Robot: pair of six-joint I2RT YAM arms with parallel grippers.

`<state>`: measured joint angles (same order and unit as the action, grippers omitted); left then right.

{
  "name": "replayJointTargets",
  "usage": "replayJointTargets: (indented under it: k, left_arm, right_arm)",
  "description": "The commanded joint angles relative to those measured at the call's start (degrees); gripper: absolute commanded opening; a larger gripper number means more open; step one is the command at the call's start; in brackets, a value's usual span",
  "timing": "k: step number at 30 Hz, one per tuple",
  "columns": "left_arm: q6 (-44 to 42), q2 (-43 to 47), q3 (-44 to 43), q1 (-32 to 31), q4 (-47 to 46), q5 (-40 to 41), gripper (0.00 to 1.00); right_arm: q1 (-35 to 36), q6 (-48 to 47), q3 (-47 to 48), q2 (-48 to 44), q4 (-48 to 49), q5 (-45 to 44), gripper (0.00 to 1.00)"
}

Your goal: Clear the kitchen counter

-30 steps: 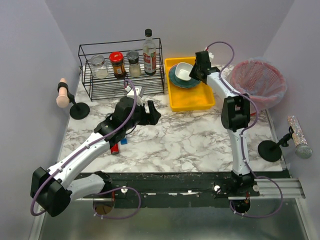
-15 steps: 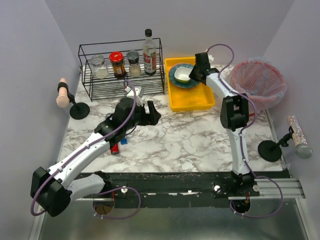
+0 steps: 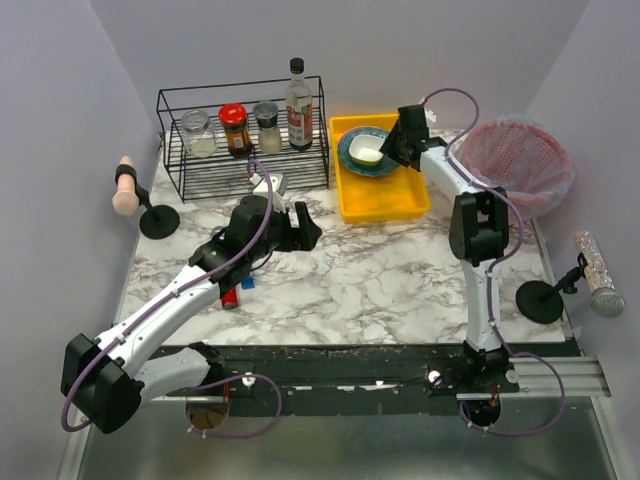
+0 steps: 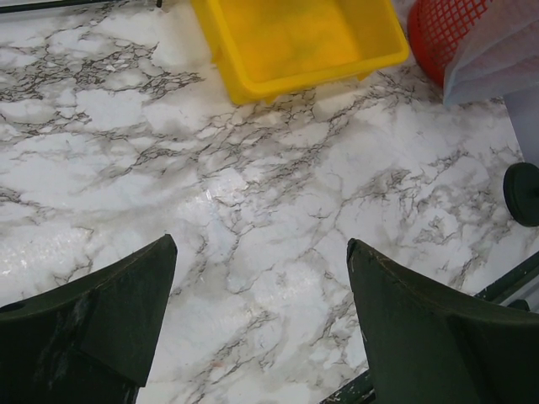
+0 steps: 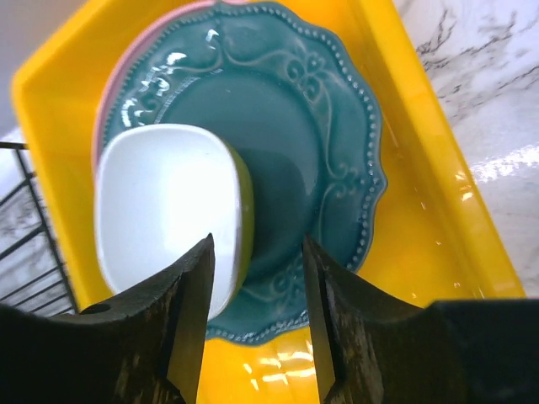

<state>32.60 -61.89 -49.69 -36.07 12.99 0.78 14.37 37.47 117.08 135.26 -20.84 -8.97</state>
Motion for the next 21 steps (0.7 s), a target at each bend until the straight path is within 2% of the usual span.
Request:
replayJointTargets:
  k: [1, 7, 11, 14, 17, 21]
  left_arm:
    - [-0.69, 0.10, -1.02, 0.13, 1.51, 2.38, 0.94]
    - [-0.96, 0.10, -2.16, 0.57, 2.74, 6.51, 0.99]
    - [-2.80, -0.43, -3.30, 1.18, 4.49, 8.62, 0.99]
    - [-3.16, -0.16, -3.22, 2.76, 4.67, 9.25, 0.99]
    - [-3.42, 0.80, -1.91, 3.82, 2.48, 7.75, 0.99]
    - [-2.72, 1.86, 1.34, 4.43, -1.64, 8.98, 0.99]
  right_arm:
    - [-0.40, -1.35, -3.33, -10.87, 4.57, 0.27, 0.56]
    - [-0.40, -3.90, -13.44, -23.62, 8.88, 4.22, 0.67]
    - [-0.40, -3.64, -23.53, -33.81, 9.15, 12.12, 0.77]
    - [0.22, -1.88, -37.22, -43.91, 14.14, 18.10, 1.00]
    - [1.97, -0.56, -50.77, -54.37, 19.85, 19.52, 1.00]
    - [5.22, -2.22, -64.14, -66.86, 20.23, 17.15, 1.00]
